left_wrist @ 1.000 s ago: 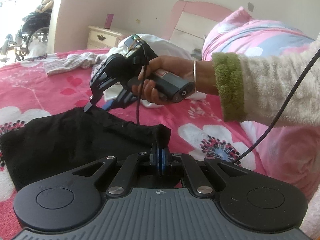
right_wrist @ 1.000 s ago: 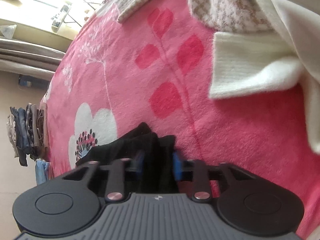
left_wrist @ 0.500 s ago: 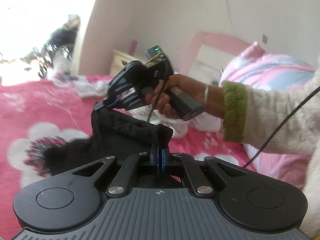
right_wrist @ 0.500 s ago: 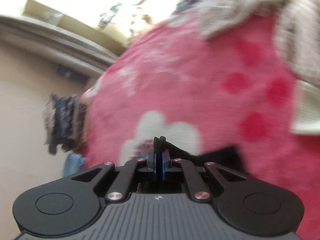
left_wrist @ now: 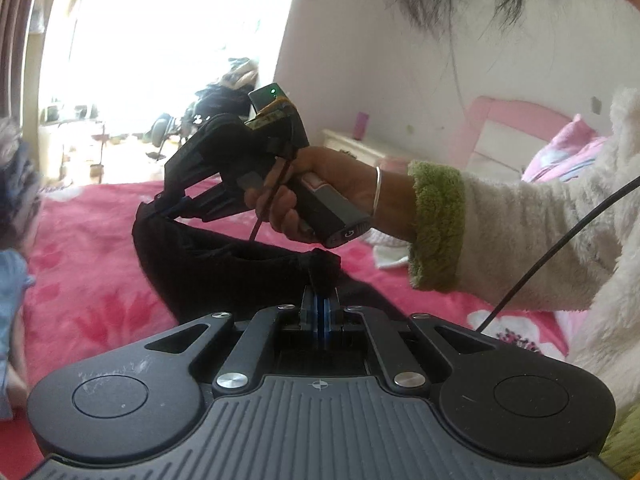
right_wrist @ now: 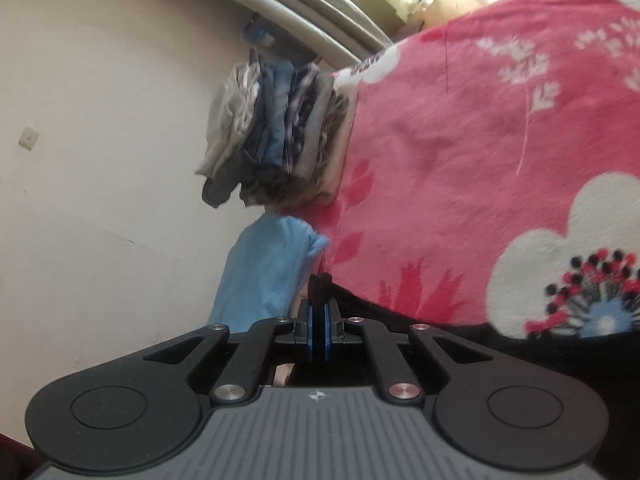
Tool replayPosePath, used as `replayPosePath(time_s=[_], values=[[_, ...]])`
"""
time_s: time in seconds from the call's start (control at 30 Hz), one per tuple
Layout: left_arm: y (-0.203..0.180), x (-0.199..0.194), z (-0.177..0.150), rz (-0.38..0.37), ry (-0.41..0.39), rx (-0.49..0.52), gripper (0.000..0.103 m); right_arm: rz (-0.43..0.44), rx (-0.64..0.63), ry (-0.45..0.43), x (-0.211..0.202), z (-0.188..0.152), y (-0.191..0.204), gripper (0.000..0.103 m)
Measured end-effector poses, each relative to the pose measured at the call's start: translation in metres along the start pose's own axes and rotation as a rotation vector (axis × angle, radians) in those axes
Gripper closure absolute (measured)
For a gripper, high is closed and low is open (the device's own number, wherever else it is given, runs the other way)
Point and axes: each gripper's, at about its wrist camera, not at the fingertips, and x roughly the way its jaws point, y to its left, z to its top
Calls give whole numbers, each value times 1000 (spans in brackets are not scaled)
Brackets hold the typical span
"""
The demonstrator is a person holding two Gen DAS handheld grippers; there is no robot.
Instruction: Fold clothes
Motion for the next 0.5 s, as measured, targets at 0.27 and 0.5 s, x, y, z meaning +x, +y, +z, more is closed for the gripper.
replayPosePath(time_s=[0.27,0.5], values=[[-3,21,-6,-69,53,-9,103,-55,90,-41,-29,-9,-42,97],[-26,61,-12,-155,114,40,103,-109,113,-107,-89,-22,-87,97]])
